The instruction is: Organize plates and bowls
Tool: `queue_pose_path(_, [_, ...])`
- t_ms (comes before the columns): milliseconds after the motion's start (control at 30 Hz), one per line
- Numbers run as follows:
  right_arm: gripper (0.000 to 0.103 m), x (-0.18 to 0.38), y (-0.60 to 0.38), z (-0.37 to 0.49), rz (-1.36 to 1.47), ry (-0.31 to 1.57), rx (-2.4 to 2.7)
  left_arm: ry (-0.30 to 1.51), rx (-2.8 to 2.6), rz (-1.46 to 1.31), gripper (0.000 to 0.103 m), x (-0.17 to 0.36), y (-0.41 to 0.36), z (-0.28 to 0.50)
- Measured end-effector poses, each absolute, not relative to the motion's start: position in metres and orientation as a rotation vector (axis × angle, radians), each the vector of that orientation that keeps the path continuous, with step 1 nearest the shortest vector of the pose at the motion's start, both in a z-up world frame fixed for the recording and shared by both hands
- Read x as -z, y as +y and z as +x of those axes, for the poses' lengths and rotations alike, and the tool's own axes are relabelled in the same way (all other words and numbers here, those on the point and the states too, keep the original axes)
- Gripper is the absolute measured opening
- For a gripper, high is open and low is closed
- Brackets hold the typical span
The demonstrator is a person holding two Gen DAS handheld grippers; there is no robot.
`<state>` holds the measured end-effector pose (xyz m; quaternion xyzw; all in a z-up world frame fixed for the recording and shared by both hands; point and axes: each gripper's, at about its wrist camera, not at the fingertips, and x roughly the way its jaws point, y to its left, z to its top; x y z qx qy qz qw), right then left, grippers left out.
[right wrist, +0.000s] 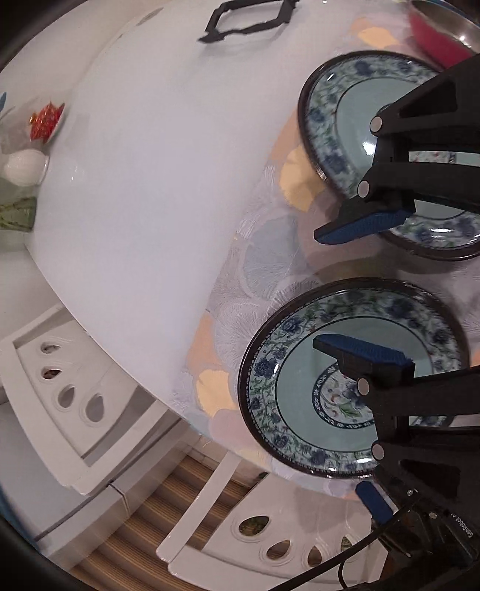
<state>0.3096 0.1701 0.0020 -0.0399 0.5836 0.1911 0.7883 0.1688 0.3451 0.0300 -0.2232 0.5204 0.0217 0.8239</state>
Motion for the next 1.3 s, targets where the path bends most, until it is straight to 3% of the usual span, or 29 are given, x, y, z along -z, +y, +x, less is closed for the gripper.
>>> queue_pose_path(400, [0.034, 0.011, 0.19, 0.316, -0.152, 1.263, -0.443, 1.098, 0.017, -0.526, 0.033, -0.024, 0.342, 0.179])
queue_pose_path(900, [0.035, 0.006, 0.192, 0.284, -0.13, 1.291, -0.464, 1.088, 0.013, -0.54, 0.032, -0.032, 0.353, 0.168])
queue_pose_path(1300, [0.034, -0.049, 0.179, 0.218, -0.036, 1.228, -0.461, 0.999, 0.042, -0.485, 0.032, -0.087, 0.358, 0.13])
